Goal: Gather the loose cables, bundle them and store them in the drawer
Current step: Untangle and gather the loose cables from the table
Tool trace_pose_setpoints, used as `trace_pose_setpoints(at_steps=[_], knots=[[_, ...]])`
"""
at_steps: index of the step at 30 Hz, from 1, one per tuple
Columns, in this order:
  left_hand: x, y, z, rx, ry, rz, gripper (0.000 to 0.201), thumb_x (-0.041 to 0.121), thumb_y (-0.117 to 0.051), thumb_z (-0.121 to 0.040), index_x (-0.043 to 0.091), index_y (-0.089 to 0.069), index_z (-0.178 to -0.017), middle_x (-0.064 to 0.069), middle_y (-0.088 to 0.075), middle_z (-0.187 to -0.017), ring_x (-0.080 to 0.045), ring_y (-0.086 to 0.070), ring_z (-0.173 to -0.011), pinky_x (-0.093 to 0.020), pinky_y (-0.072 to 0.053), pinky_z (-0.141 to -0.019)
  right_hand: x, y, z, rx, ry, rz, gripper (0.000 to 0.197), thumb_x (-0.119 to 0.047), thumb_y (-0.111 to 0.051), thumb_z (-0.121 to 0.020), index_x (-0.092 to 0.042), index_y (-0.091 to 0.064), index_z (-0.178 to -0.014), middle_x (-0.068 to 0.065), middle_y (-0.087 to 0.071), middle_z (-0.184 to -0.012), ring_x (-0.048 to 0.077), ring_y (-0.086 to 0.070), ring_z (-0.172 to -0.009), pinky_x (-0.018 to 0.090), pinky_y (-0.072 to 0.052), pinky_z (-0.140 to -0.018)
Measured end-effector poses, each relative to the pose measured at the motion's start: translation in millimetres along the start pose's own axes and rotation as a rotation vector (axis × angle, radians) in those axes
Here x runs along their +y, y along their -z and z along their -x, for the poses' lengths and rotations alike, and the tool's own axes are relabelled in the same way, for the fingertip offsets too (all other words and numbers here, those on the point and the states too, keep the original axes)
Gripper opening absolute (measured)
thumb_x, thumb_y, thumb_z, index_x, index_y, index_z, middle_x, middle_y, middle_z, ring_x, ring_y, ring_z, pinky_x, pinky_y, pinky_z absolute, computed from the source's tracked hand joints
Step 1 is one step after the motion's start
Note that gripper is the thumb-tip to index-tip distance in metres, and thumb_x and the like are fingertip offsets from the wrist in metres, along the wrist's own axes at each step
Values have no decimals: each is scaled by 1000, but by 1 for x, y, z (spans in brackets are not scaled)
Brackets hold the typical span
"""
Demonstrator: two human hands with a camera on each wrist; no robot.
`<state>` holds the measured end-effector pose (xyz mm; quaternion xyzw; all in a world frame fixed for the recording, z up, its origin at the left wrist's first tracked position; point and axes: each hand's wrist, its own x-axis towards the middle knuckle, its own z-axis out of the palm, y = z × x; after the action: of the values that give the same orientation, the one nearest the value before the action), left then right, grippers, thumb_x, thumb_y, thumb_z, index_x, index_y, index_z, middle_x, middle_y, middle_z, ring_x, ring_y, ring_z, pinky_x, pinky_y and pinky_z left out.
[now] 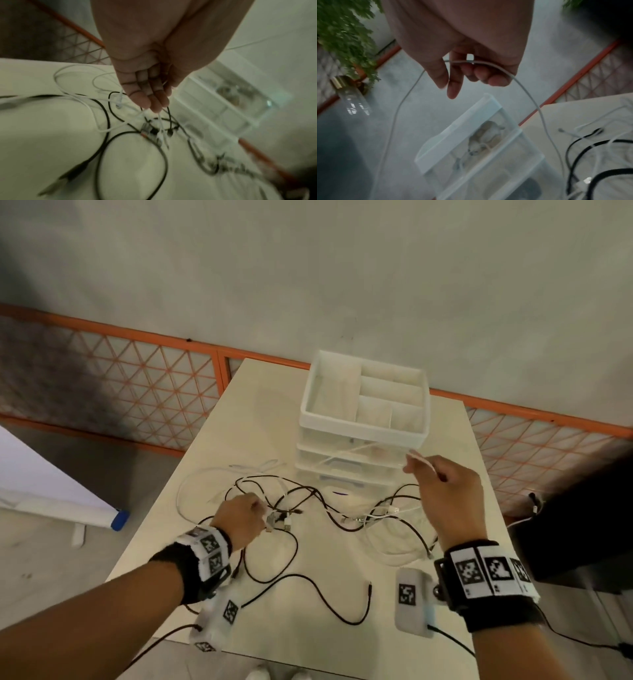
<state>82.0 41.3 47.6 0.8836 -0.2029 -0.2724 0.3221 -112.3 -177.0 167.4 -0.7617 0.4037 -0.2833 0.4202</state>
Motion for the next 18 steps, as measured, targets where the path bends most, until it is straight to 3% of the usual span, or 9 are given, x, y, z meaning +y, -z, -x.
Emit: trace_pose_setpoints(at_steps=[3, 5, 7, 9, 11, 13, 15, 17, 18], knots=[[16, 30, 2, 138, -43, 208, 26, 32, -51, -97, 17, -66, -81, -7, -70, -73, -28, -68, -73, -43, -57, -73, 23, 10, -2, 93, -92, 272, 23, -45, -68, -84, -25, -75, -76, 1, -69, -85, 24, -62, -86, 32, -43, -74], [29, 46, 7, 155, -110, 242, 28, 35, -52, -97, 19, -69, -80, -5, -66, -67, -20, -62, -65, -37, -54, -65, 27, 13, -1, 89, -143, 268, 28, -46, -68, -84, -22, -75, -72, 3, -69, -75, 29, -63, -84, 36, -47, -74], [35, 49, 12, 52, -189, 175, 24, 27, -52, -96, 24, -70, -80, -1, -68, -69, -15, -61, -65, -32, -51, -64, 20, 13, -1, 61, -143, 189, 35, -49, -66, -87, -20, -74, -70, 7, -65, -63, 30, -62, -75, 40, -49, -72], [34, 39, 17, -102, -256, 9, 27, 12, -50, -92, 30, -69, -82, 6, -71, -78, -12, -64, -70, -22, -50, -63, 5, 12, 1, -1, -68, 132, 30, -45, -65, -89, -22, -74, -72, 3, -67, -63, 25, -64, -67, 41, -53, -71], [32, 28, 21, -221, -288, -180, 38, 0, -48, -87, 33, -65, -97, 8, -72, -93, -12, -67, -83, -17, -52, -69, -16, 8, 7, -129, 17, 14, 14, -25, -65, -91, -23, -74, -81, 1, -72, -73, 17, -66, -60, 38, -54, -70], [37, 28, 20, -242, -276, -252, 46, -3, -47, -87, 26, -59, -121, 0, -71, -108, -7, -66, -84, -19, -52, -70, -35, 8, 14, -270, 62, -213, 15, -9, -61, -87, -13, -75, -92, 7, -75, -86, 20, -65, -62, 36, -55, -70], [53, 38, 17, -88, -234, -171, 45, 4, -49, -92, 18, -50, -135, -8, -68, -116, -8, -64, -79, -22, -52, -68, -45, 7, 18, -340, 117, -326, 24, -12, -55, -80, -7, -75, -94, 10, -75, -91, 26, -64, -65, 33, -52, -65], [77, 47, 21, 32, -290, 20, 57, 19, -57, -94, 25, -35, -147, 0, -60, -129, -12, -62, -95, -23, -51, -75, -51, -2, 22, -389, 186, -272, 19, -11, -58, -86, -10, -76, -89, 4, -76, -87, 24, -59, -59, 26, -46, -58], [93, 48, 27, 5, -392, 112, 71, 26, -64, -91, 31, -25, -151, 6, -51, -137, -12, -58, -107, -23, -49, -83, -55, -9, 25, -422, 228, -208, 21, -5, -58, -89, -15, -77, -87, 0, -76, -85, 20, -57, -55, 25, -44, -56]])
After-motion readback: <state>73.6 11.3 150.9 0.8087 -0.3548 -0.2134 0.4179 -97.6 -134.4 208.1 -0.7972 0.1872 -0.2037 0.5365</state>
